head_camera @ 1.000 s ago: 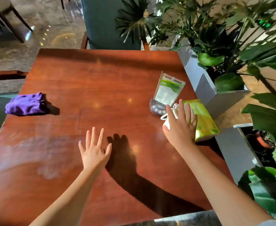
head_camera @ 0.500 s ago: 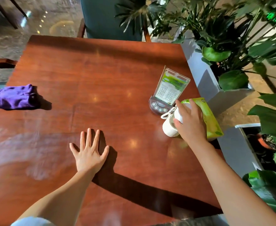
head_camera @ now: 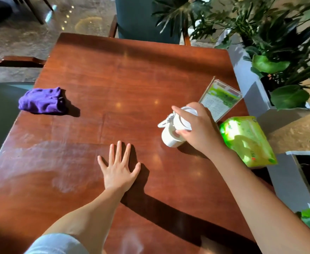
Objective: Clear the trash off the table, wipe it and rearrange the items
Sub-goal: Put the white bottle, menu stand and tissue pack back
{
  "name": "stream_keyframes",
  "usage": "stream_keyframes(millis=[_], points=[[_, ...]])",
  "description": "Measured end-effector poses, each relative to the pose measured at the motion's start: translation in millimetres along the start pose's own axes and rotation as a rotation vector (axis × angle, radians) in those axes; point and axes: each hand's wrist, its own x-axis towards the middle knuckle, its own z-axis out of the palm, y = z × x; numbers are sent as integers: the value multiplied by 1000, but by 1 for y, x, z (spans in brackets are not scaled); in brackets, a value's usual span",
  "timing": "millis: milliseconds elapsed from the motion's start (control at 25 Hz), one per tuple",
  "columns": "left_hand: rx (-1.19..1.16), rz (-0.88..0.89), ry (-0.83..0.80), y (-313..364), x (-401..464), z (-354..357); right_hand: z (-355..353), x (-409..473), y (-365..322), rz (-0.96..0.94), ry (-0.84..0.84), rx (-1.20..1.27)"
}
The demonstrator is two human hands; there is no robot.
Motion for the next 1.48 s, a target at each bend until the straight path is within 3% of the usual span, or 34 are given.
stream_keyframes(millis=[400,680,800,1000,1280,1480], points=[[-78,3,29,-2,3,-1,57,134,-122,-299,-207,70],[-82,0,38,-3,5,5,107,184,-157,-351,-322,-8],[-87,0,30,-2,6,4,123,185,-161,-355,-284,-68],[-95,-5,20,-2,6,4,145,155,-151,-375,-47,-104],[-77,-7,16,-1,4,4,131,149,-147,-404,-123,-137],[-38,3,17,0,5,1,69,116,-98,-204,-25,-106]])
